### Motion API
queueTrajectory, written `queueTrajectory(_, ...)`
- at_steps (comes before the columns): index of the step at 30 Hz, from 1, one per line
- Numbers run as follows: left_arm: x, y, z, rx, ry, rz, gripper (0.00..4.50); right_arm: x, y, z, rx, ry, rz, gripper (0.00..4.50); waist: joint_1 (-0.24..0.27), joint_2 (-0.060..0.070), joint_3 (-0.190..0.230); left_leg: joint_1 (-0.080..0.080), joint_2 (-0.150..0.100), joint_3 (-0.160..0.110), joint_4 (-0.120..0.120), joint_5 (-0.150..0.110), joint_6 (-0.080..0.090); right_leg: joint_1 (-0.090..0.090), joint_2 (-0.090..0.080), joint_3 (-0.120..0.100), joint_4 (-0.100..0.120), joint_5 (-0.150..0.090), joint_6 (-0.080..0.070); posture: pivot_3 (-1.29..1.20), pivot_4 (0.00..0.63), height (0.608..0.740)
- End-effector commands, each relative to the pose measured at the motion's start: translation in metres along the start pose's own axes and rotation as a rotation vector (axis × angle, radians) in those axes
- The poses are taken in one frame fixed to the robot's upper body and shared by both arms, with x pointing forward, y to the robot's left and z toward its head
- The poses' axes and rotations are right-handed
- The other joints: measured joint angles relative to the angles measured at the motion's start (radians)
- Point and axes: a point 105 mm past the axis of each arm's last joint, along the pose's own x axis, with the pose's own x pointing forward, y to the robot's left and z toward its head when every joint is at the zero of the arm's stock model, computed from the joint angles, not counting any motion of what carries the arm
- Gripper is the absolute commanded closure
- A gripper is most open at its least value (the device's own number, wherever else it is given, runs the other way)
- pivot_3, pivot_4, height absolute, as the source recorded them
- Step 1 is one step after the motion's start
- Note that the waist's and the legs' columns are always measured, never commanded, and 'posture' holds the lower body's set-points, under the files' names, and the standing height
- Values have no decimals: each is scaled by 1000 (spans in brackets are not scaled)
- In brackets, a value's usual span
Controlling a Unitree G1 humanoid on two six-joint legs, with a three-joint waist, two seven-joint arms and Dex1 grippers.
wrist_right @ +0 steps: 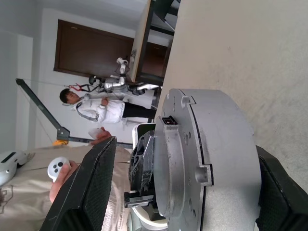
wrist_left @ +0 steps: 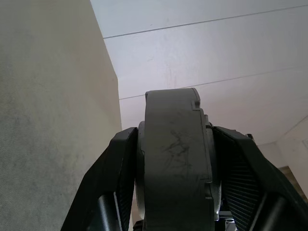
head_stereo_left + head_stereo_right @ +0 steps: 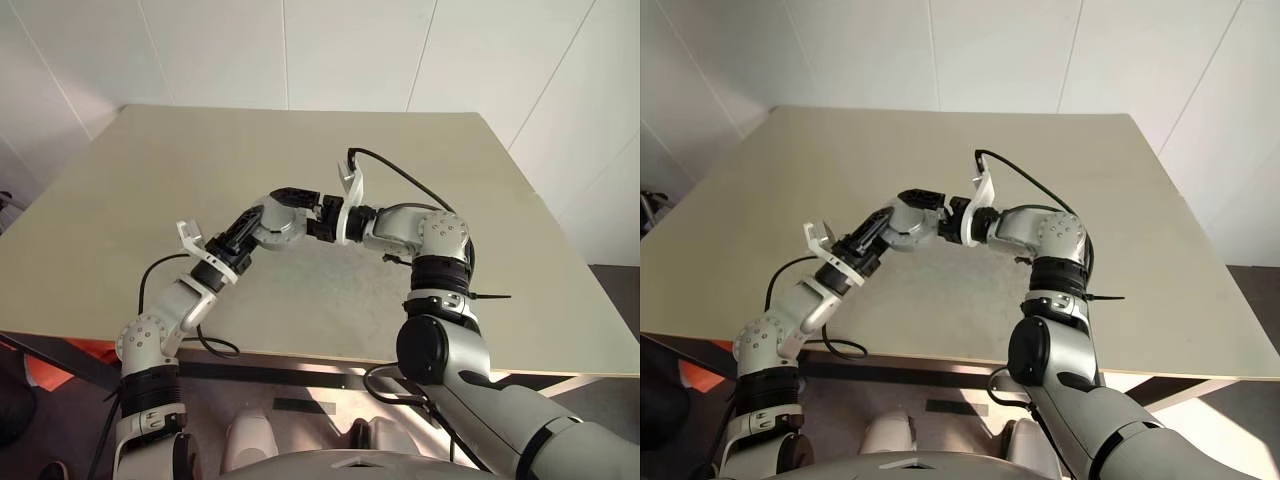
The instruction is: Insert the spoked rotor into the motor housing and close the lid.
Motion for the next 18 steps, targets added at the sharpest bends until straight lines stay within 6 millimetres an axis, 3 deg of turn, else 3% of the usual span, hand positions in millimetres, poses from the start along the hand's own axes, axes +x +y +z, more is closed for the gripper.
queueTrajectory(1,2,-12,6,44,-15,-39,2255,-4,15,13,-61,-57,34,276,0,0,0,0,0,0,0,0,0,0,0,0,0,0,0,0,0,740)
queueTrajectory(4,-2,-9,18,85,-73,-8,2255,-5,11,17,-76,-84,5,276,0,0,0,0,0,0,1,0,0,0,0,0,0,0,0,0,0,740)
queueTrajectory(8,-14,-6,49,140,-209,26,2255,-8,-5,31,-97,-161,-88,276,-3,0,0,0,0,0,1,0,0,0,0,0,1,0,0,0,0,740)
queueTrajectory(12,-28,-3,81,223,-365,88,2255,-10,-8,36,-106,-183,-100,276,-4,0,0,0,0,0,1,0,0,0,0,0,1,0,0,0,0,740)
queueTrajectory(18,-49,31,116,249,-543,333,2255,-10,-10,37,-121,-187,-114,276,-2,-1,-1,0,0,0,1,0,0,0,0,0,1,0,1,0,0,740)
